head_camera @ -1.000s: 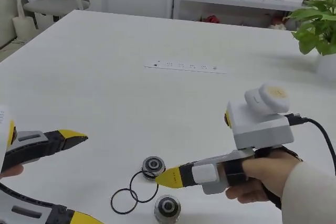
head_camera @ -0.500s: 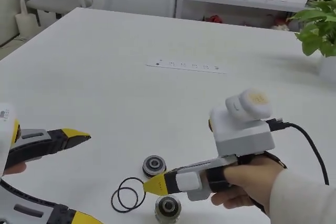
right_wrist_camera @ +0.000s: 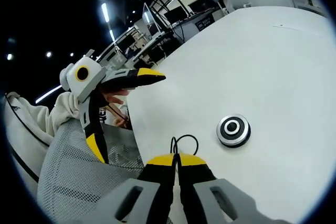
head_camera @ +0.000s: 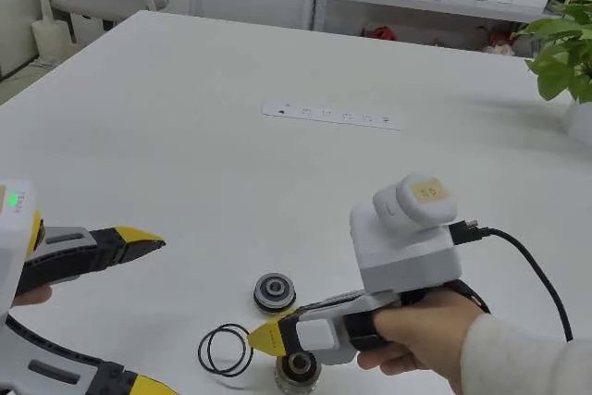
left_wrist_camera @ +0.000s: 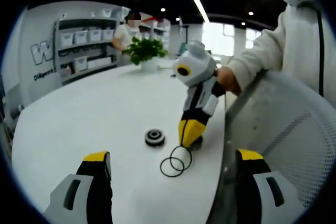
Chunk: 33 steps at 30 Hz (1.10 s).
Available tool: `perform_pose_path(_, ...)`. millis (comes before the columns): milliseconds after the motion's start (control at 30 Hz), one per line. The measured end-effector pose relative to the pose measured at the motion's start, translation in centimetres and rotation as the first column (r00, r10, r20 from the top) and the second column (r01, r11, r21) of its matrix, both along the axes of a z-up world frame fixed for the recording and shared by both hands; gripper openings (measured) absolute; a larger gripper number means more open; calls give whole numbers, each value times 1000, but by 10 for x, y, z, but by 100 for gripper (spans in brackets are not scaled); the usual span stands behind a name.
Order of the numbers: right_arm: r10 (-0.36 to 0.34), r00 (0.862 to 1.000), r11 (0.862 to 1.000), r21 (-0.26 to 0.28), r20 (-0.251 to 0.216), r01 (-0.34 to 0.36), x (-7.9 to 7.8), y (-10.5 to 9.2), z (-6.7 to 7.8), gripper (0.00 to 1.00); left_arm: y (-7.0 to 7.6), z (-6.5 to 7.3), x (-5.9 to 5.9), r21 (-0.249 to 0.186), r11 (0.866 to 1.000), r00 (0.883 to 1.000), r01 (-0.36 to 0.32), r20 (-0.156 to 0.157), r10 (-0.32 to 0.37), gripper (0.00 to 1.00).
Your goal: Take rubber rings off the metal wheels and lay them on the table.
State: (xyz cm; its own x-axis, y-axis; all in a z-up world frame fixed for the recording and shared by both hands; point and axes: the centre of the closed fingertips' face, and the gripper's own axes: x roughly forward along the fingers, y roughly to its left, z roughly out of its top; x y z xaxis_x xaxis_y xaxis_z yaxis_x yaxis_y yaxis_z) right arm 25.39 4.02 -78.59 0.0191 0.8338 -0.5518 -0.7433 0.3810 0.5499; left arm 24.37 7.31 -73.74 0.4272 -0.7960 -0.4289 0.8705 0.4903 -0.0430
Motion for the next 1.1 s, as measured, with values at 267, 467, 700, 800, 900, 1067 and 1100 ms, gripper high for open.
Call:
perform_pose_path(267,3,1000,999,-41,24,-2,1,-1,-10,0,0,-1,0,-1,1000,1000,-2,-4,2,100)
perform_pose_path(467,0,999,999,-55,36,2,4,-3,-13,0,0,-2,0,1,1000,1000,0,-10,0,100)
perform_pose_path(700,18,997,997,-76,80,-12,6,-4,-17,0,1,-3,-1,3,1000,1000,-2,-15,2,100)
perform_pose_path(800,19,996,997,-75,87,-13,7,-4,-17,3,2,-4,0,5,1000,1000,-3,-17,3,100)
perform_pose_path(900,23,994,996,-91,110,-13,9,-6,-19,6,2,-5,0,6,1000,1000,-3,-19,3,100)
perform_pose_path(1067,11,992,997,-82,124,-1,14,-8,-13,7,4,-6,1,6,1000,1000,-7,-18,7,99)
perform_pose_path(1100,6,992,997,-79,128,4,16,-9,-12,7,4,-6,1,6,1000,1000,-7,-19,7,99)
